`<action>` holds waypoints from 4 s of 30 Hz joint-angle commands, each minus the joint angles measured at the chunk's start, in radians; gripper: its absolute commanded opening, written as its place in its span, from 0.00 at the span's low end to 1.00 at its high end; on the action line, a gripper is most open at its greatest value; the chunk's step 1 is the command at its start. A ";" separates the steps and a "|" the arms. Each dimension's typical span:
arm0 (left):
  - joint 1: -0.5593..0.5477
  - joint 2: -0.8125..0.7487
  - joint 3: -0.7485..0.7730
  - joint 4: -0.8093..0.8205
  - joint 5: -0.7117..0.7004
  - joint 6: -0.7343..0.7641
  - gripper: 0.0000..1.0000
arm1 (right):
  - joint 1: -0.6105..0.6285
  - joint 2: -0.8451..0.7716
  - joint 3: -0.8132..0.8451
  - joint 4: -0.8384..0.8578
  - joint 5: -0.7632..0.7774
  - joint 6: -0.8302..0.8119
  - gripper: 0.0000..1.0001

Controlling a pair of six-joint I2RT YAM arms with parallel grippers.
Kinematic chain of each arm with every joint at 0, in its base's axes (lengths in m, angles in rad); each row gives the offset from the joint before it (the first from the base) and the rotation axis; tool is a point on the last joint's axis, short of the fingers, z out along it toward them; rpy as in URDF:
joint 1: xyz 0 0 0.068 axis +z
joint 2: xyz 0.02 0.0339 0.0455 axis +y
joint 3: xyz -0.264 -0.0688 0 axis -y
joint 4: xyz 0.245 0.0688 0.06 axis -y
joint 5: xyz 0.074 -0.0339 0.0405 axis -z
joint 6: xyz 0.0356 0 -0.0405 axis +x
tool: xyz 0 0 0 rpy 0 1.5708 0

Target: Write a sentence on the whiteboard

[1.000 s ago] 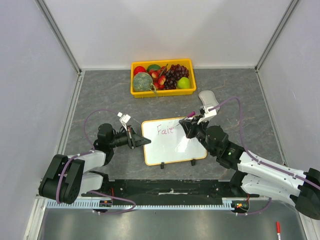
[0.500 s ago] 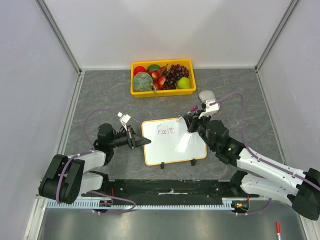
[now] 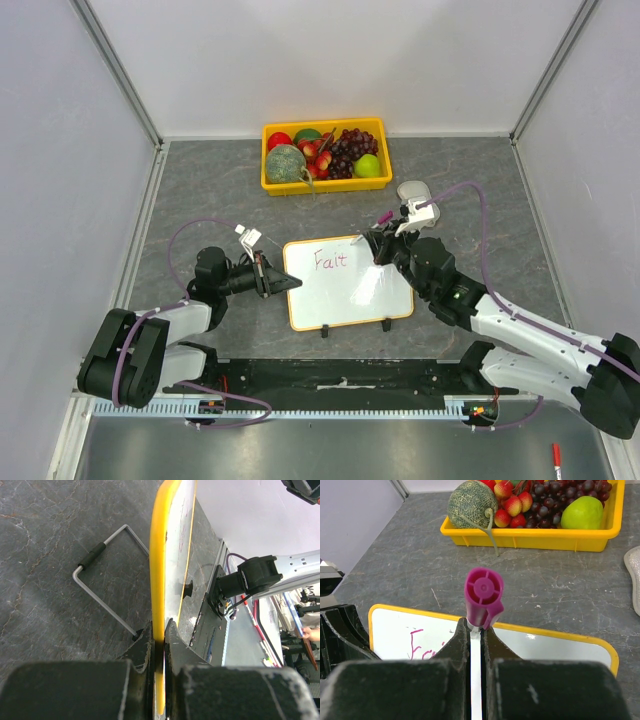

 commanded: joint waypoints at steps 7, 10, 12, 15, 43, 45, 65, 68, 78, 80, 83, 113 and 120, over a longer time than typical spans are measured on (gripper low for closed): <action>0.002 0.011 0.010 -0.010 -0.079 0.080 0.02 | -0.005 -0.029 -0.046 -0.014 -0.041 0.033 0.00; 0.002 0.011 0.010 -0.010 -0.078 0.079 0.02 | -0.005 -0.043 -0.061 -0.022 -0.049 0.036 0.00; 0.002 0.013 0.010 -0.010 -0.079 0.079 0.02 | -0.005 -0.052 -0.069 -0.028 -0.054 0.038 0.00; 0.002 0.013 0.010 -0.010 -0.079 0.080 0.02 | -0.004 -0.061 -0.078 -0.039 -0.065 0.040 0.00; 0.002 0.010 0.009 -0.010 -0.081 0.080 0.02 | -0.004 -0.080 -0.069 -0.011 -0.046 0.052 0.00; 0.002 0.011 0.009 -0.010 -0.081 0.080 0.02 | -0.005 -0.077 -0.060 -0.010 -0.038 0.049 0.00; 0.002 0.013 0.010 -0.010 -0.079 0.080 0.02 | -0.005 -0.081 -0.044 -0.019 -0.002 0.032 0.00; 0.002 0.013 0.010 -0.010 -0.078 0.080 0.02 | -0.005 -0.089 -0.058 -0.030 -0.005 0.035 0.00; 0.002 0.014 0.010 -0.010 -0.079 0.080 0.02 | -0.005 -0.117 -0.104 -0.060 -0.023 0.043 0.00; 0.002 0.014 0.010 -0.010 -0.078 0.079 0.02 | -0.005 -0.120 -0.110 -0.066 -0.026 0.043 0.00; 0.001 0.014 0.010 -0.010 -0.079 0.079 0.02 | -0.005 -0.123 -0.122 -0.066 -0.032 0.047 0.00; 0.002 0.011 0.009 -0.010 -0.078 0.080 0.02 | -0.005 -0.236 -0.053 -0.112 -0.088 0.067 0.00; 0.002 0.011 0.009 -0.010 -0.078 0.079 0.02 | -0.008 -0.227 -0.055 -0.114 -0.088 0.066 0.00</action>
